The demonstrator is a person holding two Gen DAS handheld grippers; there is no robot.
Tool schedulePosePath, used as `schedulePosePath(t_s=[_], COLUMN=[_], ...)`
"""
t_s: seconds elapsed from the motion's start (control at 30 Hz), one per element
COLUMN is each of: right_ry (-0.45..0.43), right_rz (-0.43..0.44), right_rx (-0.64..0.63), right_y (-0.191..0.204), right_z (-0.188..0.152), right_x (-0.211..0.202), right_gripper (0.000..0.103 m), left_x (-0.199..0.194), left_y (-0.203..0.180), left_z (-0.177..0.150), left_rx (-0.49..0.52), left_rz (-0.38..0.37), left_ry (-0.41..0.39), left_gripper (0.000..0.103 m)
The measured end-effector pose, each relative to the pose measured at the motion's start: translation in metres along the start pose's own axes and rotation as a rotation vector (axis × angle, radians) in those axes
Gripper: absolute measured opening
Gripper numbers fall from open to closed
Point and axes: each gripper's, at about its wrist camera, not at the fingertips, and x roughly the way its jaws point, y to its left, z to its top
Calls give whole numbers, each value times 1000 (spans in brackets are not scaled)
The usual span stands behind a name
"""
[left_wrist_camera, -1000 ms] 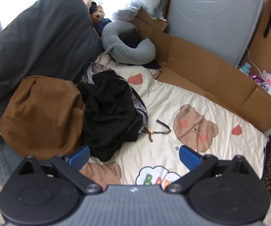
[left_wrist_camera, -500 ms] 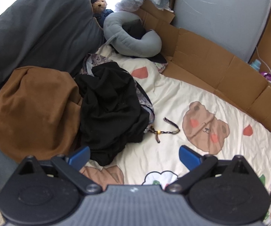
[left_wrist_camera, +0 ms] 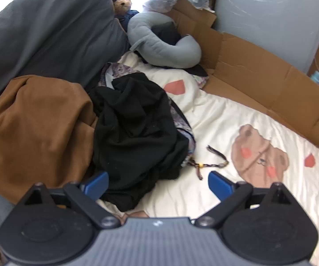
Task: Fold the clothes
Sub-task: 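Move the left tool toward the black garment on the clothes pile, then close the left gripper on the black garment's edge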
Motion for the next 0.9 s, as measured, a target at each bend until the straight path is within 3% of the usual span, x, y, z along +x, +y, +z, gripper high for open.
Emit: schedulePosePath(t_s=[0.2, 0.4, 0.77, 0.8, 0.87, 0.9], right_ry=[-37, -23, 4, 8, 16, 21], right_rz=[38, 59, 89, 91, 95, 95], right_rx=[-1, -39, -50, -48, -50, -55], right_y=[4, 16, 17, 17, 18, 19], right_z=[-22, -39, -54, -55, -58, -58], right_x=[24, 34, 45, 47, 49, 50], right_gripper=[102, 102, 102, 102, 102, 102], left_x=[29, 51, 90, 95, 108, 115], left_y=[1, 15, 18, 17, 18, 19], left_z=[-18, -26, -30, -32, -36, -37], left_rx=[46, 19, 74, 86, 102, 96], left_rz=[22, 44, 20, 18, 41, 55], left_ry=[-15, -38, -69, -76, -91, -80], left_gripper=[88, 80, 77, 74, 58, 42])
